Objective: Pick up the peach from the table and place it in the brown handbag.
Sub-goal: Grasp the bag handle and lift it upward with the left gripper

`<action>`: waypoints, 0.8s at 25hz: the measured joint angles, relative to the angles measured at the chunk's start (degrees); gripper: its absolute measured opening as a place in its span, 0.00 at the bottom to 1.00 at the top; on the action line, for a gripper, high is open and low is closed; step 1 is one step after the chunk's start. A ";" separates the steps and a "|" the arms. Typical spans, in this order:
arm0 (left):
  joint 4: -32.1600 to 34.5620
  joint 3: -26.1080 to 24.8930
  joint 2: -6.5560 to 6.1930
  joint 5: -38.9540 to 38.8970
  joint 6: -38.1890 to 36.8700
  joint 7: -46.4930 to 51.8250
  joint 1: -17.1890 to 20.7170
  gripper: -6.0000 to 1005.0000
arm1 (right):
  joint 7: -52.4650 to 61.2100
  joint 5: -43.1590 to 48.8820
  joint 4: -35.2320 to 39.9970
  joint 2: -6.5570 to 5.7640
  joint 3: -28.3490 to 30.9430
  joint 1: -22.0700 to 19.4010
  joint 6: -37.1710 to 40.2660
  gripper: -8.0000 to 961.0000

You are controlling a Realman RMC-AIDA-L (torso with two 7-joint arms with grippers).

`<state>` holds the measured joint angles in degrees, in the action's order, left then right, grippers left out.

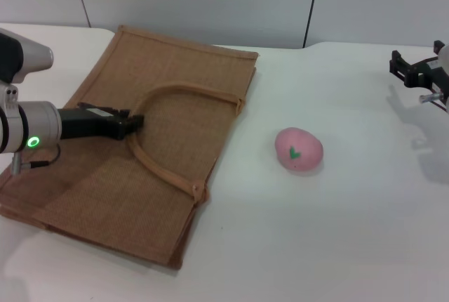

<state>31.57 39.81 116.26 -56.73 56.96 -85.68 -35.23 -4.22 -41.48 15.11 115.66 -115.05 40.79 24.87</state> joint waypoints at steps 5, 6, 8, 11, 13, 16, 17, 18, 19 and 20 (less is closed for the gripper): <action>1.17 -0.07 0.08 -0.90 0.74 -0.56 -0.12 0.27 | 0.00 0.00 0.00 0.00 0.00 0.00 0.00 0.85; 1.43 -0.08 0.10 -0.94 0.87 -0.57 -0.21 0.26 | 0.00 0.00 0.00 0.00 0.00 0.02 0.00 0.85; 2.05 -0.09 0.11 -1.02 1.25 -0.53 -0.38 0.24 | 0.00 0.00 0.00 0.00 0.00 0.09 0.00 0.85; 4.20 -0.09 0.11 -1.69 3.17 -0.26 -0.25 0.21 | 0.00 0.00 0.33 -0.02 -0.68 0.12 -0.43 0.85; 6.25 -0.11 0.11 -2.45 4.97 0.00 0.15 0.20 | 0.00 0.00 1.01 -0.06 -2.04 0.13 -0.94 0.85; 11.74 -0.22 0.09 -3.18 8.56 1.84 1.31 0.18 | 0.00 0.00 2.85 -0.15 -4.38 0.15 -1.98 0.85; 14.15 -0.23 0.07 -3.19 9.88 2.83 1.80 0.17 | 0.00 0.02 3.71 -0.17 -4.86 0.16 -2.51 0.85; 16.92 -0.28 0.04 -3.16 11.05 3.90 2.23 0.16 | 0.00 0.23 4.71 -0.22 -5.19 0.16 -3.41 0.86; 19.59 -0.28 0.05 -3.13 12.21 5.05 2.68 0.16 | 0.00 0.53 5.40 -0.26 -5.22 0.17 -4.02 0.86; 22.01 -0.30 0.05 -3.13 13.09 5.96 3.01 0.16 | 0.00 0.86 5.97 -0.34 -5.15 0.17 -4.56 0.86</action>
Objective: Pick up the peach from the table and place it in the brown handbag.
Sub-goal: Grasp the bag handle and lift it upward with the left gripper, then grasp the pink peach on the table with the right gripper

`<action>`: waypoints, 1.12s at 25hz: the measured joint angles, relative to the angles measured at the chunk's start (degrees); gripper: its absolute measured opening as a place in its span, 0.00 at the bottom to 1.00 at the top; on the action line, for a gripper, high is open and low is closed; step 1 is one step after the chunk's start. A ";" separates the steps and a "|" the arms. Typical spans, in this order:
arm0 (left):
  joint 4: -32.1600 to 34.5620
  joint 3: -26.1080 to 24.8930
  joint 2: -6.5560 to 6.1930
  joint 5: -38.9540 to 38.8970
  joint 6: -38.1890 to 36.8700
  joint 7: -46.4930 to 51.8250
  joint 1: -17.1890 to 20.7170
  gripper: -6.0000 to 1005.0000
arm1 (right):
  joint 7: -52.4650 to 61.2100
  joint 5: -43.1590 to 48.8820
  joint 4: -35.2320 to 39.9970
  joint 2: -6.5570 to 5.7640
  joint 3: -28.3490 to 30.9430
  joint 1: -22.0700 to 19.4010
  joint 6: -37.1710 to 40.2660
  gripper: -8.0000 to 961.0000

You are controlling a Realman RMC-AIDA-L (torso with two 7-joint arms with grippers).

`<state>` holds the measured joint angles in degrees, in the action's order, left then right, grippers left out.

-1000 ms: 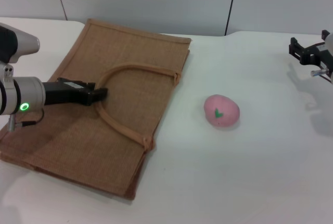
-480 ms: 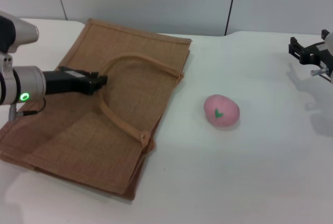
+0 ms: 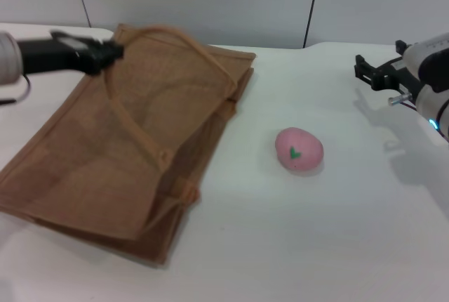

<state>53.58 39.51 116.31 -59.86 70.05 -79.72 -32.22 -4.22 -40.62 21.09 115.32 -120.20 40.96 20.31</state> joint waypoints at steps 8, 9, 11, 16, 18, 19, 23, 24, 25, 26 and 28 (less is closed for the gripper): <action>15.36 -0.63 -0.13 1.71 6.95 8.03 0.38 0.13 | 0.00 1.09 0.89 -0.11 -0.08 -0.11 -2.03 0.86; 17.02 -0.67 -0.11 1.91 7.53 8.58 0.35 0.13 | 0.00 1.56 1.23 -0.10 -0.06 -0.11 -2.65 0.86; 20.26 -0.68 -0.10 2.18 8.84 10.00 0.16 0.13 | 0.00 2.32 2.26 -0.13 0.14 -0.09 -4.09 0.86; 27.95 -0.59 0.01 2.48 11.98 13.43 -0.71 0.13 | 0.00 2.72 3.91 -0.45 0.06 -0.11 -5.98 0.86; 30.21 -0.53 0.02 2.53 12.78 14.20 -1.02 0.13 | 0.01 3.22 4.88 -0.50 -0.01 -0.18 -6.95 0.86; 31.35 -0.46 0.03 2.57 13.36 14.56 -1.15 0.13 | 0.01 3.74 5.79 -0.55 0.04 -0.29 -7.81 0.86; 34.54 -0.28 0.05 2.67 14.91 15.22 -1.23 0.13 | 0.01 7.02 11.38 -0.90 0.27 -0.91 -12.70 0.86; 35.11 -0.24 0.05 2.71 15.24 15.36 -1.25 0.13 | 0.01 7.92 13.16 -1.09 0.30 -1.21 -14.22 0.86; 35.53 -0.20 0.05 2.72 15.46 15.58 -1.40 0.13 | 0.01 8.71 15.53 -1.47 0.35 -1.79 -15.72 0.86; 35.90 -0.18 0.05 2.72 15.65 15.79 -1.59 0.13 | 0.01 9.20 17.51 -1.86 0.38 -2.34 -16.70 0.86; 36.23 -0.16 0.06 2.73 15.95 16.08 -1.92 0.13 | 0.00 9.99 23.02 -3.03 0.45 -4.12 -19.19 0.86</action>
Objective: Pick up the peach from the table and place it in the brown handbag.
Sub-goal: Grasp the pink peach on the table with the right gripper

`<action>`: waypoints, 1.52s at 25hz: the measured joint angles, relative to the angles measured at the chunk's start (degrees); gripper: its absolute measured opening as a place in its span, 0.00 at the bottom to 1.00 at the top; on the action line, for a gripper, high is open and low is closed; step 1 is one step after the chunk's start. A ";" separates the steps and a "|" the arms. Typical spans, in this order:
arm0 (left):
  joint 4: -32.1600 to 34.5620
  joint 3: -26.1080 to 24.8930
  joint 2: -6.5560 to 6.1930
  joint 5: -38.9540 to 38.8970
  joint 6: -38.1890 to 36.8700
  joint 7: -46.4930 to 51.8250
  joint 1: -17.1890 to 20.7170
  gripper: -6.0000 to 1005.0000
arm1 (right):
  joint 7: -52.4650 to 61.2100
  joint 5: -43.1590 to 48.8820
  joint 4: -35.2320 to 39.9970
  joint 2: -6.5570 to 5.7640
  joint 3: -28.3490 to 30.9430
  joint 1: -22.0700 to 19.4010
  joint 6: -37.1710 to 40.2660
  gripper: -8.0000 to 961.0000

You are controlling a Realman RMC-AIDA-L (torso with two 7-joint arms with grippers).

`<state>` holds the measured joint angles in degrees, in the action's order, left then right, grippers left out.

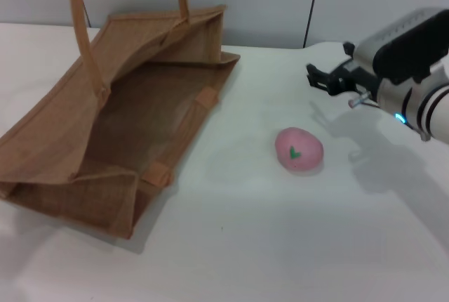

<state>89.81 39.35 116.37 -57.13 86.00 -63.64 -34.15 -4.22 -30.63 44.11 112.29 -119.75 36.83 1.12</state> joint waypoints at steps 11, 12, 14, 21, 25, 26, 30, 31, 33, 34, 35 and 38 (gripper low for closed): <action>0.35 -0.42 0.09 0.01 0.23 0.04 0.39 0.13 | -6.57 0.74 30.19 -5.27 2.82 -8.19 -25.08 0.86; 0.43 -0.42 0.09 0.01 0.22 0.03 0.43 0.13 | -7.62 0.59 31.81 -5.22 3.51 -8.37 -28.57 0.86; 0.57 -0.42 0.09 0.01 0.22 0.02 0.47 0.13 | -9.68 0.32 34.66 -4.99 4.90 -8.31 -35.87 0.86; 0.63 -0.40 0.09 0.00 0.22 0.01 0.50 0.13 | -19.23 -4.17 36.98 -1.33 11.87 -5.73 -55.47 0.86; 0.68 0.01 0.09 0.00 0.22 -0.05 0.49 0.13 | -26.34 -8.85 35.03 1.87 18.77 -4.42 -62.46 0.86; 0.68 0.04 0.09 0.00 0.22 -0.07 0.49 0.13 | -27.39 -9.70 34.60 2.31 19.80 -4.14 -63.53 0.86; 0.67 0.04 0.09 -0.01 0.22 -0.15 0.49 0.13 | -29.34 -10.74 31.84 2.84 20.80 -2.40 -65.56 0.86; 0.65 0.03 0.09 0.00 0.21 -0.16 0.49 0.13 | -29.57 -10.75 30.84 2.84 20.80 -1.82 -65.64 0.86; 0.63 0.02 0.09 0.00 0.21 -0.17 0.47 0.13 | -29.85 -10.77 27.40 2.84 20.76 0.07 -65.72 0.86; 0.61 0.06 0.09 -0.01 0.22 -0.17 0.35 0.13 | -30.00 -10.77 25.93 2.88 20.75 0.86 -65.71 0.86; 0.60 0.08 0.09 0.00 0.22 -0.17 0.28 0.13 | -30.27 -10.77 24.31 2.97 20.75 1.64 -65.62 0.87; 0.53 0.14 0.09 0.00 0.21 -0.17 0.02 0.13 | -31.14 -10.79 20.63 3.20 20.89 3.64 -65.35 0.90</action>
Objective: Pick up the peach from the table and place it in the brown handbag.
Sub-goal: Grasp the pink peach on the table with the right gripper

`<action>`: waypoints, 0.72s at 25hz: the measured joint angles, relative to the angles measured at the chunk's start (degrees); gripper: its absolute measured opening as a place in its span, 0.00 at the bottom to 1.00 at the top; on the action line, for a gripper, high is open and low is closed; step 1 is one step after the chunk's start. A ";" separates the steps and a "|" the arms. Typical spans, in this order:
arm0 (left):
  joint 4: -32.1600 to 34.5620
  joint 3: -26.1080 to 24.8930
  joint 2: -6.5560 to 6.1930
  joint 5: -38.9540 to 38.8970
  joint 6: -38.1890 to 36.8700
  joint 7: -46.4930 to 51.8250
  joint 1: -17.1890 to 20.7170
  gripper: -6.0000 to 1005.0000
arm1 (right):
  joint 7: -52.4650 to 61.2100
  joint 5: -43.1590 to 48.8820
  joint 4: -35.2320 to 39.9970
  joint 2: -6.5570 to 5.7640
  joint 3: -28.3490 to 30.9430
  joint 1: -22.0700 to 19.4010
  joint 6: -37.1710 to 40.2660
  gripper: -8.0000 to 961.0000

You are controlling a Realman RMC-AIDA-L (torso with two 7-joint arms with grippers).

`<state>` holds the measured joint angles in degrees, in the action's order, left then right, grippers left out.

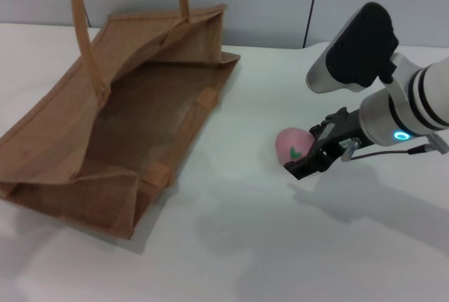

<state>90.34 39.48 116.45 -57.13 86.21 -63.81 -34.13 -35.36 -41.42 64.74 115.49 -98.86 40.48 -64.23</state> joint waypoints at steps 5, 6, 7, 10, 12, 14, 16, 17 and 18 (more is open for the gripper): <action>-0.13 0.13 0.00 0.00 0.01 -0.03 -0.13 0.13 | -0.25 -0.03 -0.50 0.06 0.04 1.14 0.14 0.91; -0.13 0.13 0.00 0.00 0.01 -0.04 -0.14 0.13 | -0.25 -0.04 -0.19 0.08 0.05 1.17 0.15 0.91; -0.14 0.15 0.00 0.00 0.01 -0.06 -0.15 0.13 | -0.25 -0.05 0.13 0.10 0.05 1.20 0.15 0.91; -0.16 0.15 0.00 0.00 0.01 -0.07 -0.15 0.13 | -0.03 -0.06 1.22 0.12 0.06 1.26 0.34 0.91; -0.16 0.16 0.00 0.00 0.00 -0.08 -0.15 0.13 | 0.02 -0.04 1.40 0.12 -0.04 1.26 1.05 0.90; -0.16 0.18 0.00 0.00 0.01 -0.09 -0.19 0.13 | 0.03 0.11 1.19 0.11 -0.33 1.27 1.70 0.90; -0.17 0.23 0.00 0.00 0.01 -0.09 -0.40 0.13 | 0.03 0.29 0.90 0.10 -0.53 1.27 2.00 0.89; -0.19 0.25 0.00 0.00 0.01 -0.09 -0.47 0.13 | 0.03 0.37 0.64 0.11 -0.60 1.27 2.24 0.89; -0.22 0.29 0.00 0.00 0.01 -0.09 -0.55 0.13 | 0.03 0.44 0.30 0.13 -0.64 1.30 2.52 0.89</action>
<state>90.12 39.77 116.45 -57.13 86.22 -63.90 -34.68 -35.33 -40.99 65.04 115.62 -99.50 41.77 -61.71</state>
